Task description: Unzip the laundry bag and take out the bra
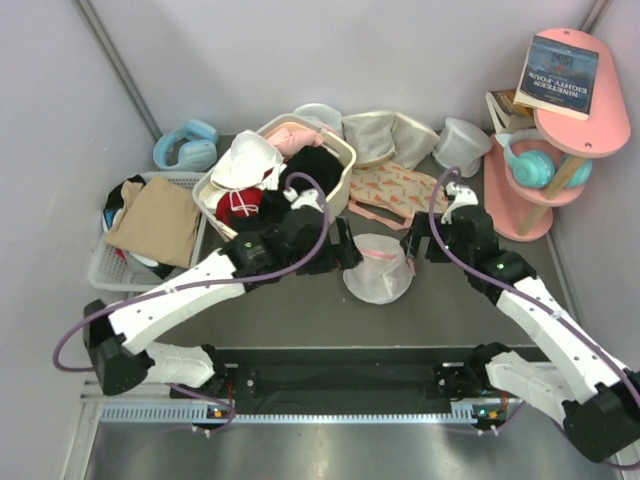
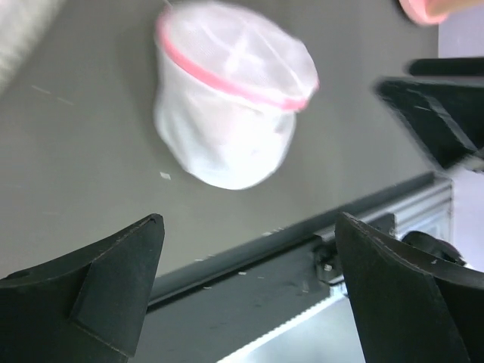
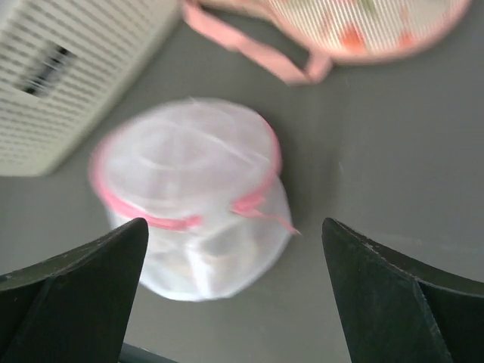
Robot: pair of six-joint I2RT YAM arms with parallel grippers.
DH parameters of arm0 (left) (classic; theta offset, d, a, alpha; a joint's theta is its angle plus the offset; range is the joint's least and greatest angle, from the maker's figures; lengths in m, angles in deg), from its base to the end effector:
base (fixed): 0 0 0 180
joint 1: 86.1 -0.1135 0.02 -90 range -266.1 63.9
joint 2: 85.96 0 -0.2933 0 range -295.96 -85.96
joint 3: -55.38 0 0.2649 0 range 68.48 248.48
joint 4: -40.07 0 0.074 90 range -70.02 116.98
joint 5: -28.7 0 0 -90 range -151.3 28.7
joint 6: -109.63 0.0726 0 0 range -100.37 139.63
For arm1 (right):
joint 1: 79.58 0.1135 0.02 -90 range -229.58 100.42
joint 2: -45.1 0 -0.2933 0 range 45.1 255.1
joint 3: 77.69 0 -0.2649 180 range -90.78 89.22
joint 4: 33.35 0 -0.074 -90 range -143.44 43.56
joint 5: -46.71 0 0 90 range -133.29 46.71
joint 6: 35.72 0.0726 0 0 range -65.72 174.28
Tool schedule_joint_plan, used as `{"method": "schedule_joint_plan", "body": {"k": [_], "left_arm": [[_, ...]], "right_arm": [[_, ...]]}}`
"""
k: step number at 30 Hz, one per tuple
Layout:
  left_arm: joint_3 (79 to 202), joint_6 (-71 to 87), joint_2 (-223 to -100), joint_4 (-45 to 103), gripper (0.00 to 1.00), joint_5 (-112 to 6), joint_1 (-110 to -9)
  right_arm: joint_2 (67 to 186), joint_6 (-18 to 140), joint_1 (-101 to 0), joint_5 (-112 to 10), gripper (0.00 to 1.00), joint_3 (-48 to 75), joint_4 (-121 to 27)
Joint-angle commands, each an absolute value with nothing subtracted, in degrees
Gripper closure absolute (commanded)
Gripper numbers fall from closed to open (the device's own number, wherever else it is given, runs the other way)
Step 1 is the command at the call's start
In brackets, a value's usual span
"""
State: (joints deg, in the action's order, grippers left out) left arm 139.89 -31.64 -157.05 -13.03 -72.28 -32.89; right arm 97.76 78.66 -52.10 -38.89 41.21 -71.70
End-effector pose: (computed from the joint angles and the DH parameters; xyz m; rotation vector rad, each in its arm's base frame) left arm 0.1874 -0.2275 0.3597 -0.0666 2.3607 -0.7372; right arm 0.2075 0.1017 0.3126 -0.0103 2.1254 0.4640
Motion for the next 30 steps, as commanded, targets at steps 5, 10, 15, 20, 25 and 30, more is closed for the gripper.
{"method": "schedule_joint_plan", "body": {"k": [5, 10, 15, 20, 25, 30], "left_arm": [[136.76, -43.83, -167.33, 2.37, 0.01, -67.28, -30.38], [136.95, -47.61, -169.81, 4.29, 0.01, -67.71, -30.38], [136.07, -49.01, -170.77, 4.92, 0.01, -70.52, -30.47], [136.85, -49.19, -172.7, 5.45, 0.01, -71.23, -30.47], [138.34, -48.67, -175.17, 4.83, 0.01, -71.23, -30.47], [139.58, -48.14, -177.45, 4.04, 0.01, -73.59, -30.38]], "right_arm": [[99.51, 78.98, -59.63, -49.09, 0.04, 52.65, -68.51], [96.96, 81.7, -59.63, -55.23, 0.05, 60.99, -63.94], [97.48, 81.97, -59.55, -61.99, 0.06, 65.49, -58.94], [97.74, 82.14, -58.84, -67.45, 0.07, 68.13, -53.75], [99.76, 82.75, -56.91, -69.57, 0.08, 68.3, -48.57], [102.57, 82.67, -53.4, -71.41, 0.08, 67.69, -44.78]]}}
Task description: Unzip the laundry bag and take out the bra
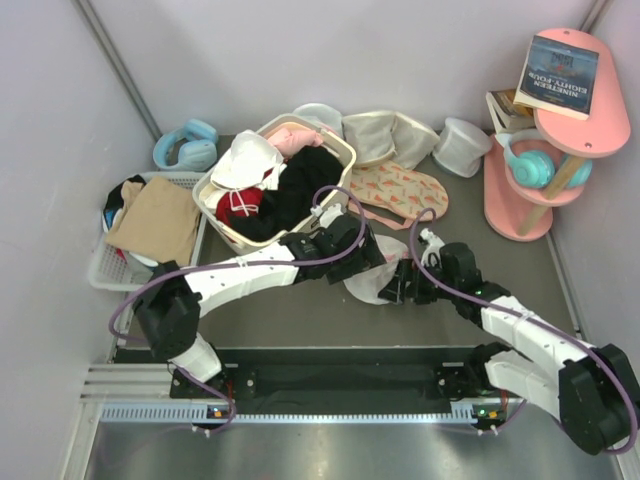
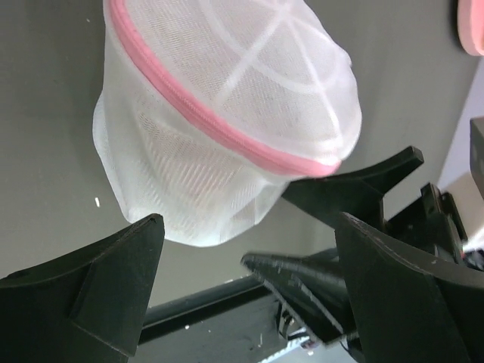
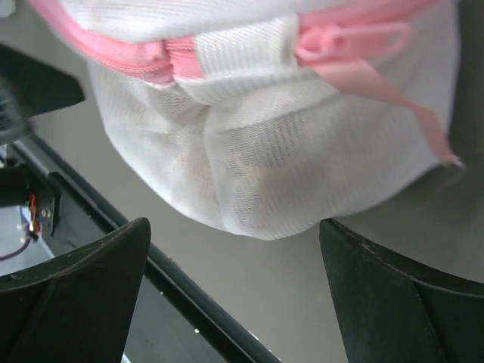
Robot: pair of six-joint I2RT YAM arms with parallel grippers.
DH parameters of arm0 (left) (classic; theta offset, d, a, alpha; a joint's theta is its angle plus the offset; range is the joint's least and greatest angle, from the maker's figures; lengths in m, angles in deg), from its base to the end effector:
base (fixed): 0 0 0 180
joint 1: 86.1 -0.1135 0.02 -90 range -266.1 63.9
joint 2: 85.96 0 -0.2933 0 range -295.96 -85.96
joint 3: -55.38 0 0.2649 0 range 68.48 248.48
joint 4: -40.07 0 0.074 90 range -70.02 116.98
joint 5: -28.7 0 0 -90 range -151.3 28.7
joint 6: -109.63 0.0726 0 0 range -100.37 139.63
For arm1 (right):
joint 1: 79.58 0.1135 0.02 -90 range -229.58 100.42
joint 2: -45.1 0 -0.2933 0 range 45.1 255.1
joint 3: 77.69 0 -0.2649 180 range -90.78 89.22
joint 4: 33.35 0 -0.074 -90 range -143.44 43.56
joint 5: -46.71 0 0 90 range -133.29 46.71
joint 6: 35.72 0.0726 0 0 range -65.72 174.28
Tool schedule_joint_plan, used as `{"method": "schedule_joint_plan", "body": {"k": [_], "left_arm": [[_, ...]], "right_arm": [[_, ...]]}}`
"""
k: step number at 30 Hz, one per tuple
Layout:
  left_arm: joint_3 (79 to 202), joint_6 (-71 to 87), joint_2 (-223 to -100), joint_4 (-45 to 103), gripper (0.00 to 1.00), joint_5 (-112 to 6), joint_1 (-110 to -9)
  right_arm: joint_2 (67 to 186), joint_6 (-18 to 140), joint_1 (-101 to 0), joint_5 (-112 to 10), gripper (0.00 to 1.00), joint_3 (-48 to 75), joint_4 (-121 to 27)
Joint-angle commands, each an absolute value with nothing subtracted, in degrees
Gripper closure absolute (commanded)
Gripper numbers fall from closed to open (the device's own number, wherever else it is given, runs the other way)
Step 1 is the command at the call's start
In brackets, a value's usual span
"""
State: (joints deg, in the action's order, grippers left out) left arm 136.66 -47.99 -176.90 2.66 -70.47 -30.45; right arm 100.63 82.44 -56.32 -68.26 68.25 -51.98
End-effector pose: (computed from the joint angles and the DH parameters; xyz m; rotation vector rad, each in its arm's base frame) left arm 0.2269 -0.3115 0.2557 -0.3446 2.5183 -0.7822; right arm 0.1785 0.1101 0.1683 -0.1424 2.3746 0.9497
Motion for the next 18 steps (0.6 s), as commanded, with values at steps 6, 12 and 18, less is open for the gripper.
{"method": "schedule_joint_plan", "body": {"k": [6, 12, 18], "left_arm": [[139.14, -48.31, -178.07, 4.39, 0.01, -76.15, -30.91], [139.32, -48.23, -180.26, 6.32, 0.01, -77.99, -31.44], [142.12, -45.95, -183.52, 7.21, 0.01, -78.61, -31.79]], "right_arm": [[105.74, 83.55, -48.48, -72.03, 0.09, 67.51, -40.91], [103.3, 83.11, -46.63, -71.24, 0.09, 64.79, -44.5], [95.03, 76.97, -47.5, -66.24, 0.06, 57.5, -62.5]]}}
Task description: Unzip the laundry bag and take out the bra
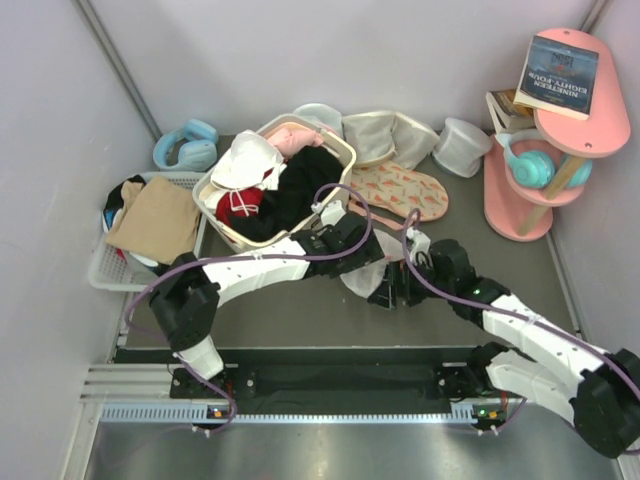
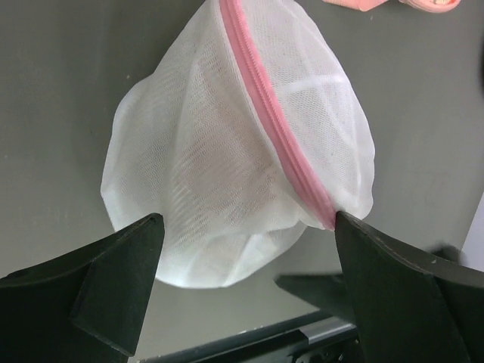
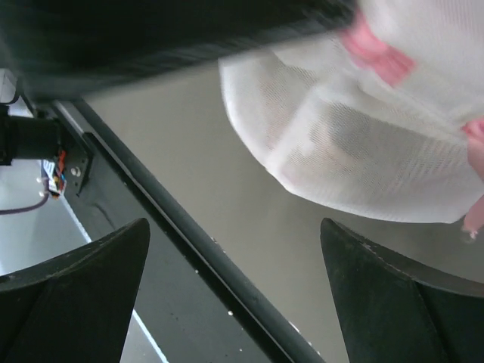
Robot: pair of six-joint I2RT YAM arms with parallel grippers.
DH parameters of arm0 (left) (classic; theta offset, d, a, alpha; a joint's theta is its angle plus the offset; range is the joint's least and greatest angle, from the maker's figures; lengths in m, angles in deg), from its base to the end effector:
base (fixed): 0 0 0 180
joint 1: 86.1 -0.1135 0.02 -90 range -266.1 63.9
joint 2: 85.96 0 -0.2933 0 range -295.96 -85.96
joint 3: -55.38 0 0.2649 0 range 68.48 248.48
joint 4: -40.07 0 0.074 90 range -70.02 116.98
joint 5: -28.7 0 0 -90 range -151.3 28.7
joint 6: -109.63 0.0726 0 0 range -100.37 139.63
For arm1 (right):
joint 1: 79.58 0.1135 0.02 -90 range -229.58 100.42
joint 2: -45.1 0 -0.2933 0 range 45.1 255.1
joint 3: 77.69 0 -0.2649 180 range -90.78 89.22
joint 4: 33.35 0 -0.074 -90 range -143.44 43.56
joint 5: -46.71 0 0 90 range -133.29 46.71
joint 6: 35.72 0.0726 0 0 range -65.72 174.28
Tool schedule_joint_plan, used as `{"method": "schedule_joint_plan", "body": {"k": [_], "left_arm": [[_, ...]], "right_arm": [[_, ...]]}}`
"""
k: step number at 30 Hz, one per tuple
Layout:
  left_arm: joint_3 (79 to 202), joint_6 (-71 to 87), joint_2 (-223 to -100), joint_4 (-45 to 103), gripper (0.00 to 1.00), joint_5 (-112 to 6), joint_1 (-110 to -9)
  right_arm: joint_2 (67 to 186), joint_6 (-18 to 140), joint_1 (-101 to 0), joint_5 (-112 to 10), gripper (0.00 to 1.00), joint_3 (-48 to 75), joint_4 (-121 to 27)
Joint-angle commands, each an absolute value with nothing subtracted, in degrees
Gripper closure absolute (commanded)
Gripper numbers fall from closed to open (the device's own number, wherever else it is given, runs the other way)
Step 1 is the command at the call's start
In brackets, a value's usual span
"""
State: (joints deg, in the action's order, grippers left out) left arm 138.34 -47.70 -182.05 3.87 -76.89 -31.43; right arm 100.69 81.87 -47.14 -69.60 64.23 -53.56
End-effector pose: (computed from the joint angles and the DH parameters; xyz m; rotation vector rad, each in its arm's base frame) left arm 0.2489 -0.3174 0.2358 -0.4006 2.4641 -0.6427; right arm 0.1658 0.1435 0.1907 -0.3698 2.3431 1.0555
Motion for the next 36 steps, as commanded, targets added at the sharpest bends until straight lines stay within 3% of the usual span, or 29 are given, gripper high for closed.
{"method": "schedule_joint_plan", "body": {"k": [1, 7, 16, 19, 21, 26, 36], "left_arm": [[143.26, -45.59, -184.56, 6.94, 0.02, -78.61, -31.87], [145.12, -43.92, -186.24, 7.38, 0.19, -78.52, -32.4], [146.35, -42.25, -187.39, 7.29, 0.32, -77.3, -34.42], [146.52, -41.55, -187.3, 7.2, 0.39, -76.77, -35.12], [146.35, -41.11, -187.3, 6.94, 0.44, -76.33, -35.39], [146.08, -41.02, -187.04, 7.03, 0.44, -75.19, -36.53], [146.61, -40.76, -187.47, 7.56, 0.44, -74.22, -36.89]], "right_arm": [[94.41, 76.0, -48.29, -65.97, 0.05, 55.06, -66.79], [95.63, 66.77, -60.15, -69.22, 0.05, 46.77, -74.65], [106.17, 63.86, -68.07, -71.5, 0.09, 48.09, -67.63], [108.73, 63.69, -69.12, -72.03, 0.12, 49.32, -65.52], [109.87, 63.95, -69.48, -73.26, 0.19, 49.76, -64.2], [112.59, 64.47, -69.57, -74.75, 0.36, 49.5, -61.56], [116.37, 66.32, -69.57, -78.01, 0.46, 47.65, -57.17]]}}
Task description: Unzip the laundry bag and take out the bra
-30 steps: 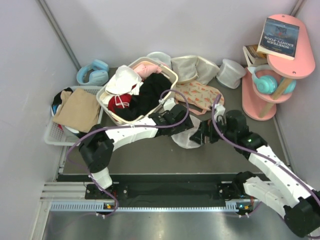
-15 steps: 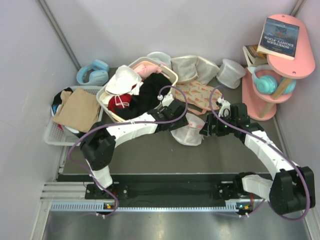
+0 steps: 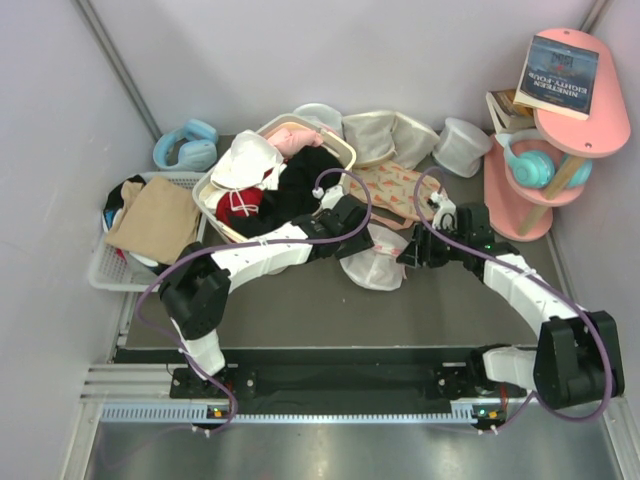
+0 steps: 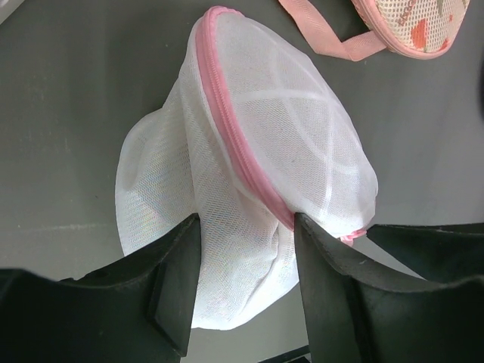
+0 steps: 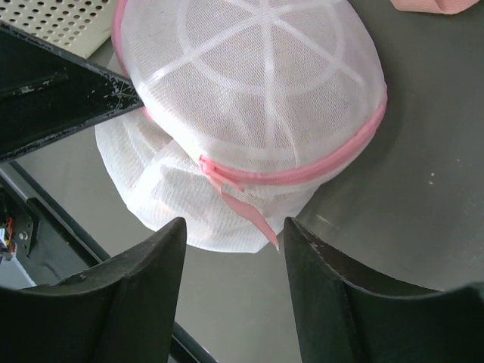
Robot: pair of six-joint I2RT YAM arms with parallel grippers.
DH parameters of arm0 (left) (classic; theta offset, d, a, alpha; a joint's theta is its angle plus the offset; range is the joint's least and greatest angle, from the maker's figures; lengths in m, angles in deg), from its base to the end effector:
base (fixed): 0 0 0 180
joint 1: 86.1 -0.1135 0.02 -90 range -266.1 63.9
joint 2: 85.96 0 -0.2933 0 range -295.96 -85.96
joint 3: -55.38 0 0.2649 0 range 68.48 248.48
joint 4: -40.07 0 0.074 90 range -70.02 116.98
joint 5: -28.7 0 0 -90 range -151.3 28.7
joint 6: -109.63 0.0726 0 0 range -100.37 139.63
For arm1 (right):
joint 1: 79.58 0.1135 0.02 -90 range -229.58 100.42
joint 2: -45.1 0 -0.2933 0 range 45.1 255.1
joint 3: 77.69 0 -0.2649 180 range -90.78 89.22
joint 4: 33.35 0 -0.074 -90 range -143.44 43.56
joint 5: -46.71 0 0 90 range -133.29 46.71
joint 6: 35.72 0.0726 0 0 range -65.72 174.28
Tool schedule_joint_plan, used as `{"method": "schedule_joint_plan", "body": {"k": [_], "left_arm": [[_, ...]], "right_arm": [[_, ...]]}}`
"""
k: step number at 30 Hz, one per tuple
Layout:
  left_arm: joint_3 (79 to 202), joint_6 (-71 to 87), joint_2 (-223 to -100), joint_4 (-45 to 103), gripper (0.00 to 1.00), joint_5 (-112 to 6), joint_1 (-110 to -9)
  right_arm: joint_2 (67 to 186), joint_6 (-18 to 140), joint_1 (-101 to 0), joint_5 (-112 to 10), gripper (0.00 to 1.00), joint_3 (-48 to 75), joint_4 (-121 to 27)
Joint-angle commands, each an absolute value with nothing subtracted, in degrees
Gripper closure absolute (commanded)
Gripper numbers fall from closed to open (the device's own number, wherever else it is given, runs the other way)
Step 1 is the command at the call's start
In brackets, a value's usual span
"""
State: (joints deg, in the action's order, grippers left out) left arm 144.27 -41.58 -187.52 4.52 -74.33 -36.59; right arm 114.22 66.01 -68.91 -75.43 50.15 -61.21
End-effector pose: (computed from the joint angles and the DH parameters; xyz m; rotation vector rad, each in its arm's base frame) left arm 0.2940 -0.3192 0.2348 -0.3600 2.4542 -0.6173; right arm 0.2532 0.0870 0.2148 -0.2589 2.3430 0.8505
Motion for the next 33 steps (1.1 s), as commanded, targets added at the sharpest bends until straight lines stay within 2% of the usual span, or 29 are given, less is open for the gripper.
{"method": "schedule_joint_plan", "body": {"k": [1, 22, 25, 28, 29, 32, 33], "left_arm": [[146.7, -40.67, -187.47, 7.56, 0.44, -74.22, -36.89], [147.4, -40.75, -188.09, 7.03, 0.45, -72.72, -36.89], [147.49, -40.67, -188.09, 6.85, 0.45, -72.28, -36.89], [147.49, -40.67, -188.18, 6.77, 0.45, -72.28, -36.89], [147.49, -40.67, -188.18, 6.68, 0.45, -72.37, -36.89], [147.4, -40.4, -188.18, 6.59, 0.45, -72.37, -36.89], [147.32, -40.4, -187.92, 6.33, 0.45, -72.55, -36.89]], "right_arm": [[116.73, 66.41, -69.57, -78.27, 0.48, 47.48, -56.99], [121.29, 67.55, -69.13, -79.24, 0.62, 43.87, -55.85], [121.56, 67.55, -68.95, -79.15, 0.67, 43.61, -55.85], [121.39, 67.55, -68.86, -78.8, 0.8, 43.34, -56.02], [121.39, 67.46, -68.78, -78.54, 0.89, 43.26, -56.02], [121.12, 67.38, -68.78, -78.01, 1.0, 43.25, -56.46], [120.95, 67.29, -68.86, -77.92, 1.0, 43.25, -56.55]]}}
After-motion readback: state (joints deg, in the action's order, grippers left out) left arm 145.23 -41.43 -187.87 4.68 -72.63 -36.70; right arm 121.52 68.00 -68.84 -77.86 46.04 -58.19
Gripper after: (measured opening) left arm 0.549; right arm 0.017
